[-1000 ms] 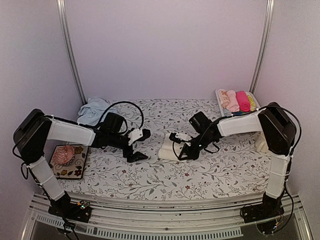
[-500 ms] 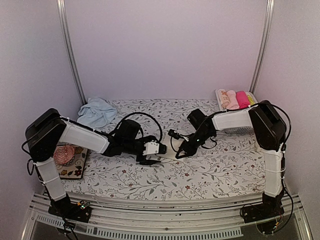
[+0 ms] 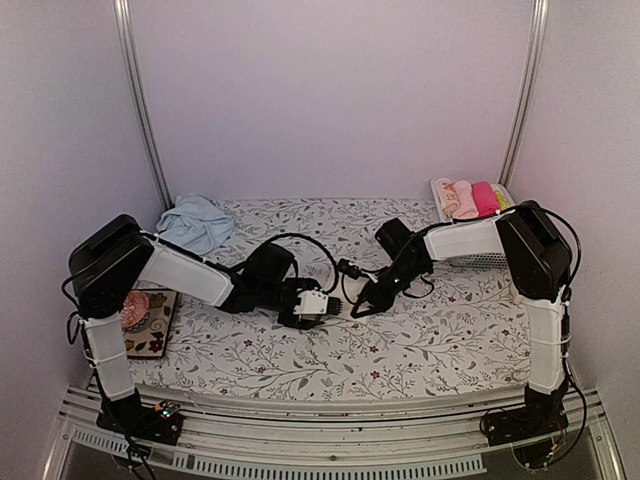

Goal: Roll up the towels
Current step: Roll the towel at the center of the board.

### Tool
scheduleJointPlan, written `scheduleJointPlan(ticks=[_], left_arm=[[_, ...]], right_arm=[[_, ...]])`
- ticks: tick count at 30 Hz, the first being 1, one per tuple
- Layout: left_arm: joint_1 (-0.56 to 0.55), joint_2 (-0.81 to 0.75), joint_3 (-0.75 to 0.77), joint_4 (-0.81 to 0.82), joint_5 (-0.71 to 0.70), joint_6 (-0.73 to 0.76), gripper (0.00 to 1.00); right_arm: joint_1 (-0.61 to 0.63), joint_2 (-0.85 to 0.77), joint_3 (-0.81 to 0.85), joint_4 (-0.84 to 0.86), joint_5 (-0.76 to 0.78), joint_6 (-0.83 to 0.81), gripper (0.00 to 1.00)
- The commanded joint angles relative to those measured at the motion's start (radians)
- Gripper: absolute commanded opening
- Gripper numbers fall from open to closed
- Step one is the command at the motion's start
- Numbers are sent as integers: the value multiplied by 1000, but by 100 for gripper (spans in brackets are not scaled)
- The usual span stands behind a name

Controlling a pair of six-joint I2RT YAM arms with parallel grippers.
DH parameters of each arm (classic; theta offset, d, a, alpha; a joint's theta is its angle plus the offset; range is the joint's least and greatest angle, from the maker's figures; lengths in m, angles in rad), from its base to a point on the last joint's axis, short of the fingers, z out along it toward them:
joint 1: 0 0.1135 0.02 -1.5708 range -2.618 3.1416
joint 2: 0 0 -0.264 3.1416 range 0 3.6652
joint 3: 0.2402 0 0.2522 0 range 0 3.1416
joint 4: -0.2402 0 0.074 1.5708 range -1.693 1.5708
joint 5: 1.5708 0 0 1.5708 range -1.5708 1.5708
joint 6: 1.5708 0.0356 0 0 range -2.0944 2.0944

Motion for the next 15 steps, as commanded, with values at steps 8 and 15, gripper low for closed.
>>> scheduleJointPlan(ticks=[8,15], left_arm=[[-33,115,89,-62,-72,-17,48],[-32,115,121,-135,-48,-33,19]], right_arm=[[1,40,-3,-59,-6,-7,9],[-1,21,-7,-56,22,-4,16]])
